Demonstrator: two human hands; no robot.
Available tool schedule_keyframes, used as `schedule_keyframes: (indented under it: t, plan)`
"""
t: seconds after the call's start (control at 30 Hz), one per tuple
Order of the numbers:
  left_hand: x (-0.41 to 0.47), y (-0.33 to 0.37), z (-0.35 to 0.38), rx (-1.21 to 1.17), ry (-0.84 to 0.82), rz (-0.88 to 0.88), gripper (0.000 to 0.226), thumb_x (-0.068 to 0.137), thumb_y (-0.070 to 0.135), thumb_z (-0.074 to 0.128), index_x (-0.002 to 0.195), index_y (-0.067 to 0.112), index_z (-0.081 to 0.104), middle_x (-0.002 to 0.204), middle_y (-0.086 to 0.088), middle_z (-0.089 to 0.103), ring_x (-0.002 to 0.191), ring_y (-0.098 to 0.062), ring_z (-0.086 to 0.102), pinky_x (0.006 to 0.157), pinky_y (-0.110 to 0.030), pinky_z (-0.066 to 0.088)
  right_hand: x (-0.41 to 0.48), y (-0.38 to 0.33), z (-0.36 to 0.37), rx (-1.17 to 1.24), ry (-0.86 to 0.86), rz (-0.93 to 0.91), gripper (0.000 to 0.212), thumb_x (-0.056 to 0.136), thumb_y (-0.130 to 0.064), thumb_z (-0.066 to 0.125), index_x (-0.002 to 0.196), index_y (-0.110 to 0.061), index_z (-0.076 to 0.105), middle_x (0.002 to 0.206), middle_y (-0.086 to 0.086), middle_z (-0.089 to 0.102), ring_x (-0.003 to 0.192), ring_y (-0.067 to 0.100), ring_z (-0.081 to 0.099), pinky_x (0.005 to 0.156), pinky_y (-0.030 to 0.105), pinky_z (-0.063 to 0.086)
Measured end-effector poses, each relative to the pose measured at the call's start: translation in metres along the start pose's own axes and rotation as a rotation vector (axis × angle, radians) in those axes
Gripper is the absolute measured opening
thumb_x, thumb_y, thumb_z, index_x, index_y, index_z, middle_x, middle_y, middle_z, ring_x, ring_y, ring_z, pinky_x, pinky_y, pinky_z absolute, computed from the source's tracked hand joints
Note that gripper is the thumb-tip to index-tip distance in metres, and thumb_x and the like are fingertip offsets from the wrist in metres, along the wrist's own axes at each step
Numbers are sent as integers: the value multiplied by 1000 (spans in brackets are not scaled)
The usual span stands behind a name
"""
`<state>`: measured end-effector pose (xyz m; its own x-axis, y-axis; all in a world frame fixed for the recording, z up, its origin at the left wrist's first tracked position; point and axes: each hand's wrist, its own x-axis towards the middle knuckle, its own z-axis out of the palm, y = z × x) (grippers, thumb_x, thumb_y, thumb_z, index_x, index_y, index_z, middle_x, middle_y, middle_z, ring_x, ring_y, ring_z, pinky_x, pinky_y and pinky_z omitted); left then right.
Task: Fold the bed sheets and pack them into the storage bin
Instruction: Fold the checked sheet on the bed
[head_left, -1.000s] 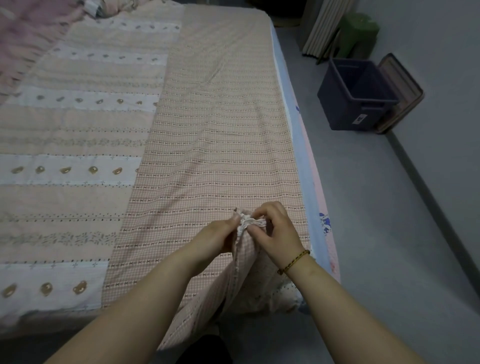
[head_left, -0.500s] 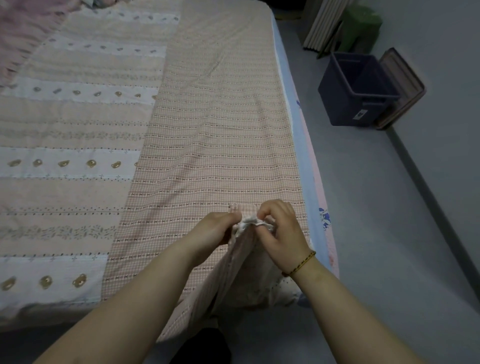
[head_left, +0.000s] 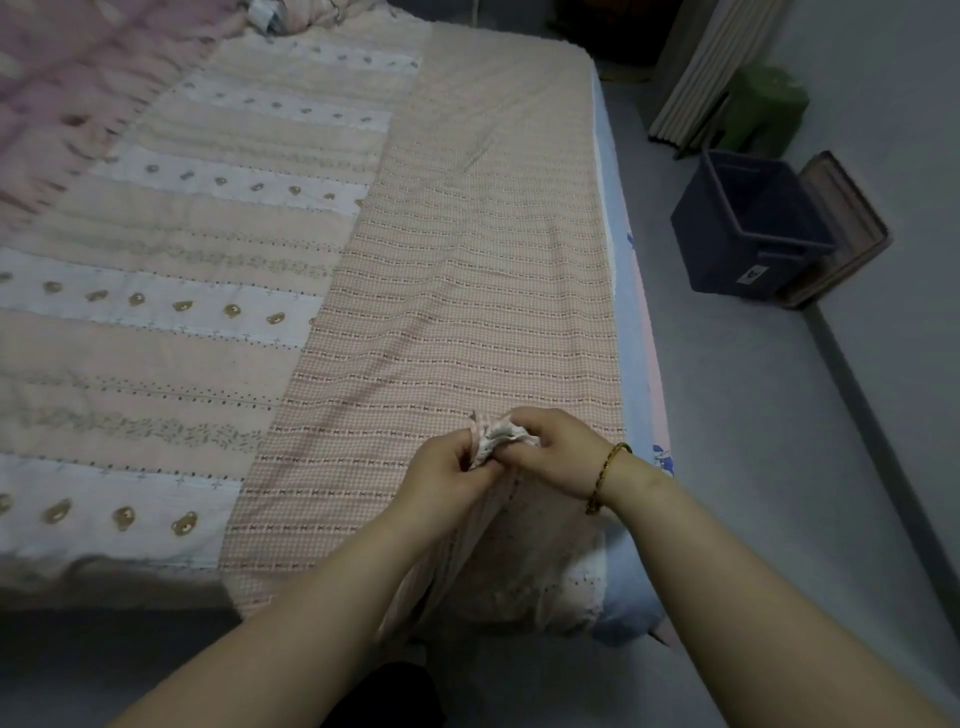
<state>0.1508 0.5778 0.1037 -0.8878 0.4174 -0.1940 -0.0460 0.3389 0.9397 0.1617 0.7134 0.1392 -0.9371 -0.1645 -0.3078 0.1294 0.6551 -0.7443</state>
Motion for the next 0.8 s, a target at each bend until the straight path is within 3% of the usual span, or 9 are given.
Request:
schedule_keyframes:
  t: [0.13, 0.27, 0.33, 0.37, 0.43, 0.53, 0.6, 0.7, 0.8]
  plan:
    - [-20, 6, 7, -45, 249, 9, 36, 83, 5, 63, 61, 32, 53, 44, 15, 54, 48, 8, 49, 50, -8, 34, -7, -7, 0, -138, 166, -124, 7, 90, -11, 54, 86, -16, 55, 66, -16, 42, 75, 15, 45, 60, 11, 33]
    - [-46, 2, 14, -56, 405, 15, 24, 85, 2, 57, 75, 24, 62, 68, 17, 57, 66, 3, 52, 58, -5, 36, -26, -17, -9, -141, 255, -308, 24, 87, -17, 49, 90, 3, 62, 71, -4, 53, 74, 14, 49, 63, 7, 35]
    - [-63, -3, 19, -52, 438, 0, 21, 86, 3, 57, 82, 23, 61, 73, 20, 57, 71, 6, 52, 61, -3, 37, -42, -29, -19, -91, 224, -397, 20, 87, -16, 50, 87, 0, 64, 71, -1, 55, 67, -1, 50, 62, 8, 35]
    - [-71, -8, 21, -34, 453, -21, 22, 86, 3, 57, 81, 24, 60, 73, 20, 57, 71, 5, 52, 62, -4, 37, -49, -35, -25, -59, 202, -438, 13, 89, -9, 52, 80, -8, 62, 67, -5, 51, 63, -5, 50, 59, 7, 35]
    - [-86, -18, 26, 74, 498, -112, 24, 84, 5, 56, 70, 25, 52, 69, 14, 54, 69, -9, 51, 58, -12, 35, -67, -52, -34, -43, 189, -515, 25, 88, -7, 52, 69, -23, 50, 60, -8, 40, 55, -6, 44, 53, 8, 32]
    - [-102, -41, 28, 196, 601, -318, 21, 87, 14, 53, 69, 23, 49, 71, 6, 52, 75, -17, 50, 58, -25, 35, -89, -70, -44, -33, 139, -608, 12, 80, -20, 46, 71, -14, 51, 60, -3, 39, 54, 2, 38, 53, 11, 31]
    - [-112, -53, 25, 181, 708, -408, 9, 89, 14, 51, 85, 18, 57, 88, -2, 58, 92, -25, 55, 74, -33, 43, -102, -80, -48, -14, 98, -658, 11, 80, -21, 45, 73, -17, 53, 64, -1, 43, 58, 5, 39, 54, 11, 33]
    - [-122, -51, 24, 50, 876, -455, 41, 85, 10, 58, 125, 12, 49, 131, -11, 44, 122, -31, 40, 104, -38, 32, -105, -94, -56, -4, 126, -688, 20, 87, -16, 52, 70, -27, 49, 65, -1, 43, 54, 1, 38, 54, 7, 34]
    - [-138, -25, 40, -166, 1098, -227, 40, 82, 10, 65, 119, 8, 49, 121, -7, 46, 112, -23, 44, 89, -20, 37, -100, -107, -57, -87, 138, -656, 22, 92, -6, 50, 71, 1, 52, 70, 11, 39, 50, 1, 36, 50, 7, 33]
